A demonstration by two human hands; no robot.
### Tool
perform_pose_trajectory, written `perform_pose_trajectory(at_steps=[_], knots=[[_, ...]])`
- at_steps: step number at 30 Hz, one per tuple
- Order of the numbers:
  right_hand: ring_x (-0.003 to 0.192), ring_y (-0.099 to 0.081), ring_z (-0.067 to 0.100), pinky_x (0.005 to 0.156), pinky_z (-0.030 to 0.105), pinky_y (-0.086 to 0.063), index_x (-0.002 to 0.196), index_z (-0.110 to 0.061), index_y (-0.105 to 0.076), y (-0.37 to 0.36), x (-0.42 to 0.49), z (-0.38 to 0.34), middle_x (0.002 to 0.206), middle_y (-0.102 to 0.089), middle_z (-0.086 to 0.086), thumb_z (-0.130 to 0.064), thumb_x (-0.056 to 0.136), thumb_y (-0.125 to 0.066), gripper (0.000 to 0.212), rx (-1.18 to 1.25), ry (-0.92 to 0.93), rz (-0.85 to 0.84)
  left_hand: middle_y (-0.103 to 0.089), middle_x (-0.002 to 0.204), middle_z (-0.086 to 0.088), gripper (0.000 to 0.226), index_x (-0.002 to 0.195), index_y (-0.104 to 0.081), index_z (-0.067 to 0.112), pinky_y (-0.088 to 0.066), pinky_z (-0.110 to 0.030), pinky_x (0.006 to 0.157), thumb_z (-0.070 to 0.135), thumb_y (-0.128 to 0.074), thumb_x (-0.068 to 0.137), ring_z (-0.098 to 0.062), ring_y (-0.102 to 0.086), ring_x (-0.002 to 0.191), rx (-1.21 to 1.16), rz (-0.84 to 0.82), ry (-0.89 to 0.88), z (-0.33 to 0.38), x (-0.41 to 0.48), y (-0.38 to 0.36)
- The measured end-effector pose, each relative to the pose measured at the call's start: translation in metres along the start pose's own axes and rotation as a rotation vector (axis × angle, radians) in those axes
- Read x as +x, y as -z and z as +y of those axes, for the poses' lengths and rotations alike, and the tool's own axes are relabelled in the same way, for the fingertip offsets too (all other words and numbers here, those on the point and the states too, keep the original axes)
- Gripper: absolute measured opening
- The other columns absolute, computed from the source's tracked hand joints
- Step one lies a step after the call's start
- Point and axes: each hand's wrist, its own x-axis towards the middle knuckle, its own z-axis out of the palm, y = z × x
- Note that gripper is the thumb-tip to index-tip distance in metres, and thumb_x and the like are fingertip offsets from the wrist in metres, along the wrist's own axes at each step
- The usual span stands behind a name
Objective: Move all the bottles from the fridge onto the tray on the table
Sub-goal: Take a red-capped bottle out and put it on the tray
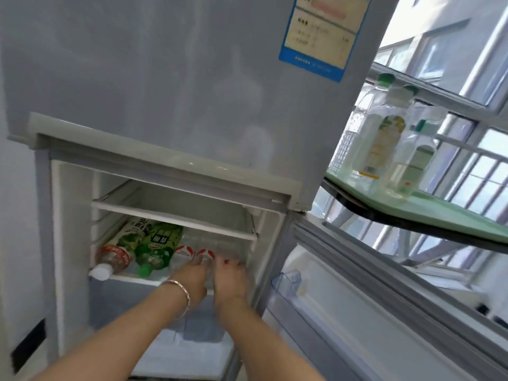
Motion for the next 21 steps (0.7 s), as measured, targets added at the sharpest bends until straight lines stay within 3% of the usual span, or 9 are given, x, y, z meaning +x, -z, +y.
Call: perform_pose_trajectory(at_steps=[2,4,6,9,11,15,17,19,21], knots=[[0.105,-0.062,0.044,0.082,0.048,-0.051,0.128,-0.007,-0.050,0.029,-0.011,-0.006,0.117,-0.059,0.030,-0.010,0.090,-0.059,0.039,0.007,0.109,-0.052,-0.042,0.145,-0.012,0.066,0.143,-0.032,0.009,-0.038,-0.028,0.101,0.011,-0.058,0.082,-0.026,-0.048,0.130,-0.027,0.019,-0.016,0.008,-0.011,0.016],[0.114,-0.058,0.043,0.089,0.047,-0.048,0.131,-0.007,-0.040,0.054,-0.024,-0.007,0.126,-0.058,0.025,-0.005,0.090,-0.055,0.043,-0.011,0.201,-0.090,-0.050,0.138,-0.009,0.059,0.138,-0.040,0.010,-0.038,-0.027,0.101,0.022,-0.061,0.083,-0.024,-0.052,0.125,-0.016,0.037,-0.047,0.017,-0.026,0.037],[0.112,-0.060,0.042,0.086,0.046,-0.049,0.127,-0.007,-0.040,0.084,-0.039,-0.009,0.123,-0.061,0.023,-0.007,0.085,-0.062,0.047,-0.022,0.236,-0.018,-0.057,0.132,-0.007,0.061,0.133,-0.046,0.012,-0.043,-0.026,0.095,0.031,-0.068,0.079,-0.023,-0.057,0.118,-0.057,0.014,-0.069,0.024,-0.039,0.054],[0.106,-0.061,0.042,0.080,0.043,-0.048,0.123,-0.007,-0.042,0.134,-0.063,-0.010,0.116,-0.064,0.022,-0.022,0.090,-0.057,0.039,0.059,0.235,0.019,-0.065,0.120,0.000,0.059,0.123,-0.054,0.020,-0.044,-0.021,0.079,0.034,-0.076,0.071,-0.016,-0.061,0.100,-0.112,-0.023,-0.111,0.039,-0.067,0.084],[0.105,-0.061,0.040,0.081,0.041,-0.047,0.119,-0.008,-0.044,0.165,-0.073,-0.008,0.115,-0.064,0.020,-0.026,0.092,-0.053,0.034,0.109,0.196,0.024,-0.064,0.120,0.004,0.060,0.122,-0.053,0.021,-0.047,-0.024,0.085,0.038,-0.077,0.069,-0.014,-0.060,0.103,-0.142,-0.006,-0.145,0.049,-0.083,0.102],[0.107,-0.060,0.040,0.083,0.039,-0.046,0.133,-0.005,-0.033,0.217,-0.095,0.005,0.120,-0.060,0.024,-0.027,0.092,-0.059,0.054,0.164,0.185,-0.063,-0.064,0.113,0.007,0.061,0.120,-0.058,0.023,-0.047,-0.025,0.083,0.040,-0.080,0.066,-0.014,-0.060,0.102,-0.240,0.058,-0.231,0.064,-0.108,0.136],[0.095,-0.062,0.036,0.076,0.037,-0.048,0.141,-0.003,-0.023,0.234,-0.107,0.020,0.113,-0.061,0.020,-0.024,0.089,-0.062,0.068,0.159,0.172,-0.102,-0.069,0.106,0.006,0.055,0.110,-0.063,0.028,-0.051,-0.027,0.078,0.047,-0.078,0.060,-0.016,-0.065,0.096,-0.261,0.073,-0.252,0.068,-0.116,0.147],[0.082,-0.064,0.029,0.064,0.038,-0.051,0.135,-0.003,-0.031,0.242,-0.122,0.032,0.103,-0.062,0.013,-0.022,0.083,-0.066,0.065,0.126,0.161,-0.171,-0.072,0.098,0.004,0.040,0.099,-0.068,0.026,-0.054,-0.029,0.077,0.044,-0.078,0.063,-0.016,-0.067,0.090,-0.279,0.085,-0.299,0.075,-0.125,0.158],[0.082,-0.066,0.024,0.067,0.037,-0.057,0.130,-0.010,-0.043,0.240,-0.132,0.041,0.102,-0.064,0.008,-0.017,0.082,-0.070,0.056,0.199,0.178,-0.276,-0.072,0.098,0.002,0.039,0.098,-0.068,0.023,-0.055,-0.032,0.081,0.041,-0.080,0.066,-0.015,-0.067,0.089,-0.338,0.095,-0.332,0.085,-0.131,0.170]])
